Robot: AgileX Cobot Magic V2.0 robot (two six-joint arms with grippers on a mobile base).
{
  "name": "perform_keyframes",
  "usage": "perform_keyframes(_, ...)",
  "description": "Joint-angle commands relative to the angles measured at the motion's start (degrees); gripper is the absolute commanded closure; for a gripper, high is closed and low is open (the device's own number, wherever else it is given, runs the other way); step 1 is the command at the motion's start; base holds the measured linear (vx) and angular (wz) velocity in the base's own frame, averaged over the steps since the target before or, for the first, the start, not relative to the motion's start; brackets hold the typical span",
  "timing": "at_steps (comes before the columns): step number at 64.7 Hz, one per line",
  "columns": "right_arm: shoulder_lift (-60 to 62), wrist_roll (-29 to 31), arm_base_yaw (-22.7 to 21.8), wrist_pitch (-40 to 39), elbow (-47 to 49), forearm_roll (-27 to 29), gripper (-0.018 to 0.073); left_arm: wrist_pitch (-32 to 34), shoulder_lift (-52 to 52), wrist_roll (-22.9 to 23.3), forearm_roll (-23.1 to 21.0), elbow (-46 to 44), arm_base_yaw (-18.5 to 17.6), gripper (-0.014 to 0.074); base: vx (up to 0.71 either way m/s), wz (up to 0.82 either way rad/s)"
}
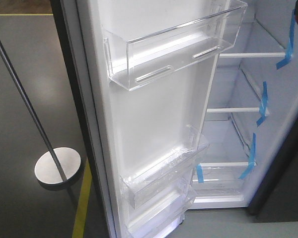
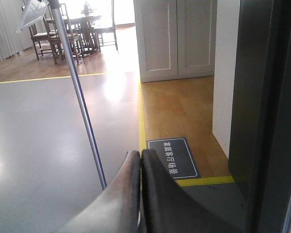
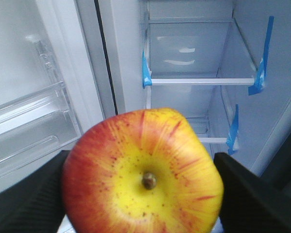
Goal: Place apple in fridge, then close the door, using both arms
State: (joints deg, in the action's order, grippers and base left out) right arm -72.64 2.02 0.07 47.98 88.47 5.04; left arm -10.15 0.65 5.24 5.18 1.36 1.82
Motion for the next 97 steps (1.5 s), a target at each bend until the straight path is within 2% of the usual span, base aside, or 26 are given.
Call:
perform_keyframes(1,1.4,0.2,-0.1,-4.7,1.7,0.1,0.0374,4.3,0.9,0.6,0.0,-1.0,-0.2,0.0602,0.00,0.00)
perform_keyframes(63,1.4,0.2,-0.1,-5.1,1.7,0.3,0.0374,4.3,0.9,0.6,0.0,-1.0,-0.2,0.0602,0.00,0.00)
perform_keyframes(71,1.9,0.6,-0.1,-5.8,1.7,2.2,0.0374,4.3,0.9,0.6,0.0,-1.0,-0.2,0.0602,0.00,0.00)
perform_keyframes(78,2.7,4.0,-0.1,-8.3,1.7,8.1,0.0374,4.3,0.9,0.6,0.0,-1.0,-0.2,0.0602,0.00,0.00)
perform_keyframes(83,3.0,9.5,0.0,-10.3,2.4,15.0,0.0374,4.3,0.9,0.6,0.0,-1.0,-0.2,0.0602,0.00,0.00)
perform_keyframes(90,2.2,20.8,0.0,-11.0,4.6,28.5,0.0374,4.3,0.9,0.6,0.0,-1.0,-0.2,0.0602,0.00,0.00)
perform_keyframes(97,-0.2,34.0,0.0,-9.5,7.4,46.0,0.0374,4.3,0.9,0.6,0.0,-1.0,-0.2,0.0602,0.00,0.00)
